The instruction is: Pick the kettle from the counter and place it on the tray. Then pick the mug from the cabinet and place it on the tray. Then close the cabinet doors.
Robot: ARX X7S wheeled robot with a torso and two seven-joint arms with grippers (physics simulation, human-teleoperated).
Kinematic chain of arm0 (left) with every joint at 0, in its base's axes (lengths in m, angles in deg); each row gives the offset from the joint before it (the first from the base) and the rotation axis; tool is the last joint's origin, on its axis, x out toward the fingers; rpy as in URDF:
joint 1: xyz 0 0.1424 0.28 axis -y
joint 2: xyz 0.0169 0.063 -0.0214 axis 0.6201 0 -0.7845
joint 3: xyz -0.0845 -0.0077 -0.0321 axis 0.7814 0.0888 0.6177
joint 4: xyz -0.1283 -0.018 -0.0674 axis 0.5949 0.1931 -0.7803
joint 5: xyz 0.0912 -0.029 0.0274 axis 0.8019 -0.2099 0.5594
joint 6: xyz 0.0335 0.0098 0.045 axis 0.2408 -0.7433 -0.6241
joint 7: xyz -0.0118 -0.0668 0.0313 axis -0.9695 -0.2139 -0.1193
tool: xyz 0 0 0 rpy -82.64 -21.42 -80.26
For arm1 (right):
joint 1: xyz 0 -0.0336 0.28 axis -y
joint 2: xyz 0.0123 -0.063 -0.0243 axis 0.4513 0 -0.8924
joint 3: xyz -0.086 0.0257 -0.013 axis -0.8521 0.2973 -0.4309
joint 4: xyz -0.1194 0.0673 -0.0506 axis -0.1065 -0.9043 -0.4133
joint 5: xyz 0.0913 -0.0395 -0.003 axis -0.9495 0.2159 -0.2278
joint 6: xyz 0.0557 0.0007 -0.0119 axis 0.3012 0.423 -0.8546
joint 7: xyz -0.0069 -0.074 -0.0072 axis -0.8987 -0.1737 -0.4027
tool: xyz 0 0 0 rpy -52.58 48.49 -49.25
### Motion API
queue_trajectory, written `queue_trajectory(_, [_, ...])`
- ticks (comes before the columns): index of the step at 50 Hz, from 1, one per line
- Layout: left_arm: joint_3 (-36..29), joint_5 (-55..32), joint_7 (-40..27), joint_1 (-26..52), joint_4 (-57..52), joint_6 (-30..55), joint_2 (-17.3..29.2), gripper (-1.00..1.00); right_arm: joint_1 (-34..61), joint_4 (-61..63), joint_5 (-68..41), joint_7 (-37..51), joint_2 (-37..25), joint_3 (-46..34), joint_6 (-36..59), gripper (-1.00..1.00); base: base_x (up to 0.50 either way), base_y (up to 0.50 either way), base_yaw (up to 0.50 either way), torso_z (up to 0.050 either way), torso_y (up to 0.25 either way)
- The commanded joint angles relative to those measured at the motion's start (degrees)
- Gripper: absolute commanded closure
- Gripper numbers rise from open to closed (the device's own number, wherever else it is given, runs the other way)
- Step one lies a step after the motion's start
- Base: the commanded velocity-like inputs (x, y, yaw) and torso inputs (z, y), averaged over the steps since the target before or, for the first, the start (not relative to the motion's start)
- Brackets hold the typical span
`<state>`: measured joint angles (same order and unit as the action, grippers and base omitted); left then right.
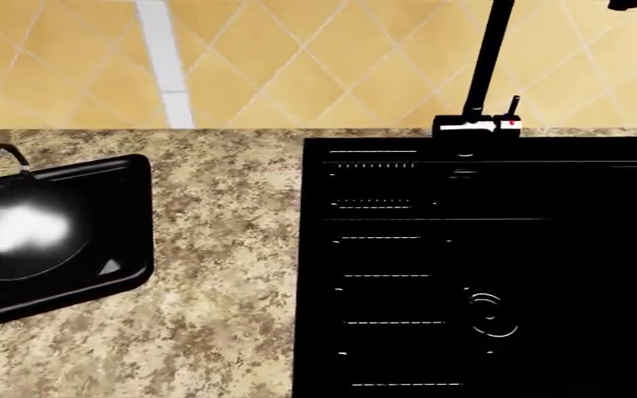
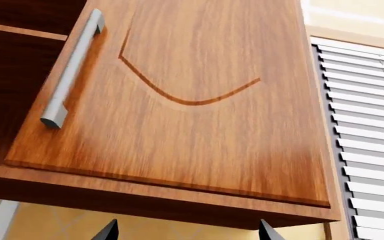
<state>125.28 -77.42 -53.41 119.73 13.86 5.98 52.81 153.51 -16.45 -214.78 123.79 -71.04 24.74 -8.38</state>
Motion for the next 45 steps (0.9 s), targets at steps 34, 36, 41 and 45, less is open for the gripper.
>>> queue_trajectory(34, [2.53,-1.27,-0.21,-1.56,-0.02,2.36,-1.85,-1.0,-5.8,0.2,-0.34,0.12,3.03,6.2,4.96,-1.0,0.0,0.5,0.0,0.0,0.0])
queue_trajectory(36, [2.51,-1.28,-0.21,-1.63,-0.08,2.46,-1.99,-1.0,-6.17,0.2,-0.3,0.12,3.15,6.53,5.16,-1.0,0.0,0.5,0.0,0.0,0.0])
queue_trajectory(41, [2.41,-1.61,-0.39,-1.33,0.02,2.1,-1.42,-1.0,-6.01,0.2,-0.5,0.12,2.81,6.66,4.96,-1.0,0.0,0.5,0.0,0.0,0.0])
queue_trajectory(45, [2.11,-1.48,-0.44,-1.13,0.13,2.0,-1.34,-1.0,-6.1,0.2,-0.28,0.12,2.93,6.49,5.03,-1.0,0.0,0.5,0.0,0.0,0.0])
